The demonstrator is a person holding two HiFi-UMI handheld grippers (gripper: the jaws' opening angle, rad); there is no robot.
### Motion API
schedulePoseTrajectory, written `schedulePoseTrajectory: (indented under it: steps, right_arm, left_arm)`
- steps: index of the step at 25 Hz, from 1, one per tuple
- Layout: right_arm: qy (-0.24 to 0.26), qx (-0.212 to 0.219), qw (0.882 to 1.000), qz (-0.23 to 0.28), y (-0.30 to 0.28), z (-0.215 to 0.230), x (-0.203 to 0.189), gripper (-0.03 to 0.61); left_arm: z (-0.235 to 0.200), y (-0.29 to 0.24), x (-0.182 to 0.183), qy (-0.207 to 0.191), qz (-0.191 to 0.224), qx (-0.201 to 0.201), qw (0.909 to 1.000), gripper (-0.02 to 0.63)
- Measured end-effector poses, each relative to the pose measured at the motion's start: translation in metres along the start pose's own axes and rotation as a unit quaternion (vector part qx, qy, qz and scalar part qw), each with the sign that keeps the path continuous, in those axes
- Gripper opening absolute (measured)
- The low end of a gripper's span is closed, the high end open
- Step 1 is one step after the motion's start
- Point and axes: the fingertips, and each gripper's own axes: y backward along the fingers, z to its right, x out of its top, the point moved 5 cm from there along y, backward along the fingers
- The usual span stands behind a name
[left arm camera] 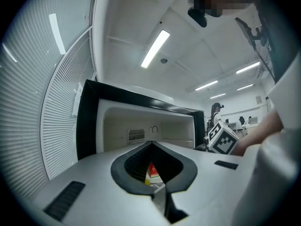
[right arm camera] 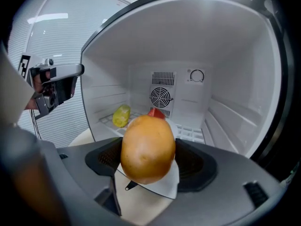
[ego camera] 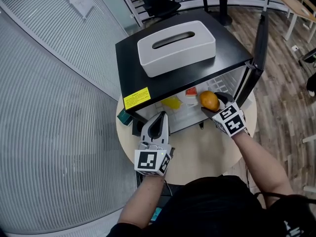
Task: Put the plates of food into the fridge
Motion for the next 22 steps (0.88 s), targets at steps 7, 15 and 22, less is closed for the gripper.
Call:
schedulePoseTrajectory:
  steps: [7, 15, 22]
  right_arm:
    - [-0.028, -0.034, 0.999, 0.004, -0.009, 0.031, 0.000, 0.348]
    - [-0.046, -0.075, 0.996, 0.008, -0.018, 0.054, 0.007, 0.350]
    - [-0.046, -0.107, 0.993, 0.003, -0.030, 0.058, 0.010, 0.348]
  left_arm:
    - [-0.002, -0.017, -0.002, 0.000, -0.004, -0.004, 1.0000, 0.005]
    - [-0.006, -0.031, -0.003, 0.002, -0.008, -0.010, 0.9999, 0.005]
    - [-0.011, -0.038, -0.010, 0.007, -0.014, -0.016, 0.9997, 0.005]
